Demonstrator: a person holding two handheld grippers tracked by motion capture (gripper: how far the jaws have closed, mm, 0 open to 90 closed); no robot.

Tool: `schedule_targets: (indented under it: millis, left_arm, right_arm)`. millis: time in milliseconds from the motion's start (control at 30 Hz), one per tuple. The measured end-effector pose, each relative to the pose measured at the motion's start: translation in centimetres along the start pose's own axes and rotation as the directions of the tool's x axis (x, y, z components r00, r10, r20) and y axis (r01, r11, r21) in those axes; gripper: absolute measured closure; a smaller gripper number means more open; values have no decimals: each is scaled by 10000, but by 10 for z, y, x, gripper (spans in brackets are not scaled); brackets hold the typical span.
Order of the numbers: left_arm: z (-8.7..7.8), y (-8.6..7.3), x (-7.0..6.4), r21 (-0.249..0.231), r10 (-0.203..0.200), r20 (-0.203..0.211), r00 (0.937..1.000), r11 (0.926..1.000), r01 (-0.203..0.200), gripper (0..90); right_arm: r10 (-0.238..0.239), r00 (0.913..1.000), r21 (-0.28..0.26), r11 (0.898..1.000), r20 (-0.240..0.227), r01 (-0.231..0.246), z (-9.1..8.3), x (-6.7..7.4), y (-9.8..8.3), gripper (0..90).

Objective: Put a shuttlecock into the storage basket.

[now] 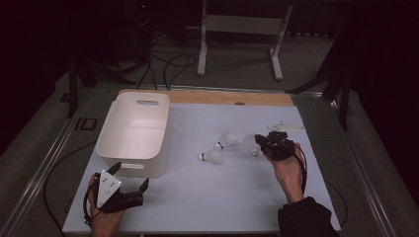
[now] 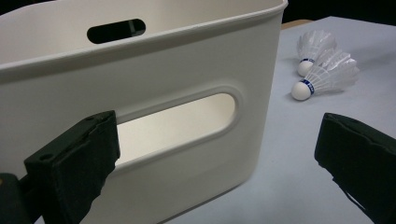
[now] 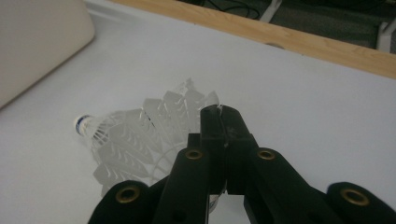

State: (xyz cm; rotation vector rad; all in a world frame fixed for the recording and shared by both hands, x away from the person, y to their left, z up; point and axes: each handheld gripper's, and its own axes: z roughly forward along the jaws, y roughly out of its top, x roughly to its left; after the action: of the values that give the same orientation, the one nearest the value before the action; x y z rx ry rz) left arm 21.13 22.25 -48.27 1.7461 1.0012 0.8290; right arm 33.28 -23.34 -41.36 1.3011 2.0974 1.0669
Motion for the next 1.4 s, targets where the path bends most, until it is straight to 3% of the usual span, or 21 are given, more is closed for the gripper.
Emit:
schedule_targets:
  millis: [167,1400]
  left_arm:
    - [0,0,0,1,-8,-3,10000,10000,8,5]
    - [0,0,0,-37,-8,-36,10000,10000,8,6]
  right_arm:
    - [233,9996,-192,9995,-151,-236,-1,-2,3,897]
    - [134,9998,-1048,9944,-130,-147,-2,13,32,898]
